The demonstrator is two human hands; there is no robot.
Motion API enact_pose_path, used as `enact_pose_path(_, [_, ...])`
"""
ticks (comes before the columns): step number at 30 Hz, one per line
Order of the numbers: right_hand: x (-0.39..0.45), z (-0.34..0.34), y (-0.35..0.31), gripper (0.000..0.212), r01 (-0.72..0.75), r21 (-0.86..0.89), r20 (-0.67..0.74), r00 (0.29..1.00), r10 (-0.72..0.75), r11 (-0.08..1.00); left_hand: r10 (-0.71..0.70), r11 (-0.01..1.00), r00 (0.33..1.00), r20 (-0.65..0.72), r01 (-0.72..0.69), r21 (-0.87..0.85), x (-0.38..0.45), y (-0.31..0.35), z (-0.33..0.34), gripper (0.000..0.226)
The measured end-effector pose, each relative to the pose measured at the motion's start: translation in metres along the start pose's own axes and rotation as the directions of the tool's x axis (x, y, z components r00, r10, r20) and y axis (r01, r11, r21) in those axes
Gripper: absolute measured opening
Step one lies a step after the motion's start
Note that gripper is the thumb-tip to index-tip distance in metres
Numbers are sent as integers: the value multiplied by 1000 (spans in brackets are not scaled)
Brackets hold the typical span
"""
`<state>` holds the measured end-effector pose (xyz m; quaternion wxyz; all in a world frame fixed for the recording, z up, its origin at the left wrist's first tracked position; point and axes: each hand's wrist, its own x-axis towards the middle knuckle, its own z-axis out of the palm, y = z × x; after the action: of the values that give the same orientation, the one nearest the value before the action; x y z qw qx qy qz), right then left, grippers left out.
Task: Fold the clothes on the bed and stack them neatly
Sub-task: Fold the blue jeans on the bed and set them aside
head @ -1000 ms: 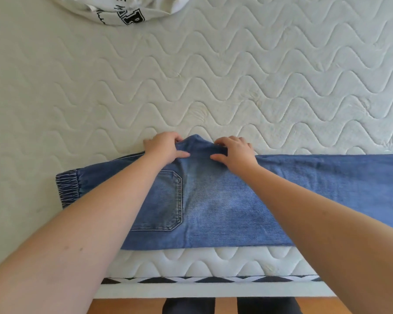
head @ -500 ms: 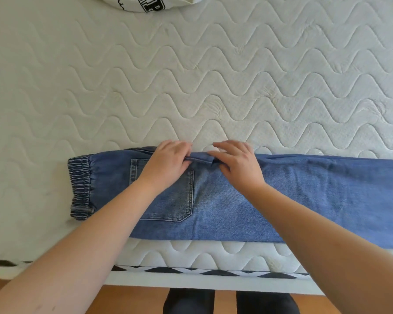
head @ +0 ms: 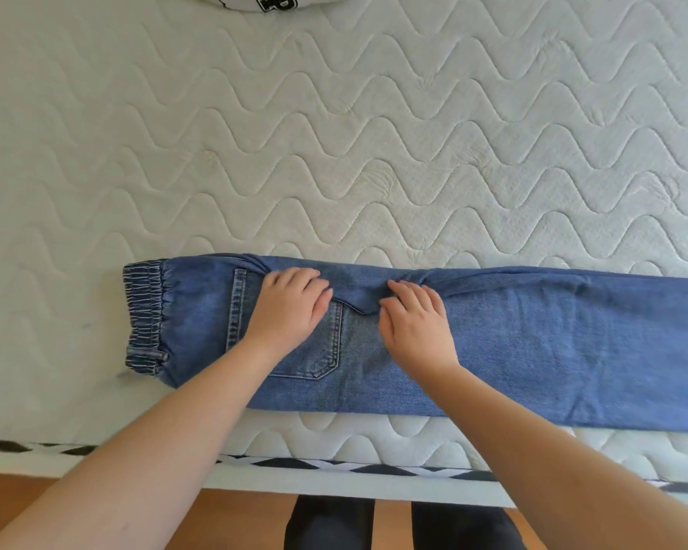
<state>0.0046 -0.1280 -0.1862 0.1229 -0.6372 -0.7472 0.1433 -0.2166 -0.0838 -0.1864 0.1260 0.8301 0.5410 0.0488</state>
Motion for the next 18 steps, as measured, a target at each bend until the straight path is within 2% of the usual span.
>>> enact_pose_path(2, [18, -2, -6, 26, -47, 9, -110, 993, 47, 999, -9, 999, 1000, -15, 9, -36, 27, -2, -7, 37])
enact_pose_path(5, [49, 6, -18, 19, -188, 69, -88, 977, 194, 980, -122, 986, 992, 21, 124, -109, 61, 4, -2, 14])
enact_pose_path(6, [57, 11, -22, 18, -266, 125, -35, 962, 272, 956, -195, 975, 981, 18, 196, -107, 66, 9, 3, 18])
enact_pose_path(7, [61, 17, -26, 25, -337, 157, 38, 941, 335, 928, -262, 959, 965, 29, 263, -102, 67, 13, 10, 28])
enact_pose_path(9, [56, 30, -27, 48, -363, 103, 143, 927, 347, 926, -318, 945, 947, 40, 320, -63, 59, 21, 26, 48])
enact_pose_path(11, [40, 36, -18, 56, -301, 6, 180, 938, 295, 953, -259, 966, 965, 53, 257, 29, 42, 23, 40, 58])
enact_pose_path(14, [17, 29, 14, 63, -212, -111, 204, 951, 231, 971, -84, 993, 994, 71, 78, 86, 24, 13, 51, 63])
enact_pose_path(16, [8, 22, 42, 67, -210, -187, 204, 947, 247, 960, -20, 992, 996, 87, 8, 129, 22, 6, 54, 65])
enact_pose_path(18, [-2, 12, 72, 70, -276, -235, 204, 923, 325, 932, -21, 988, 994, 106, 4, 155, 23, 5, 54, 65])
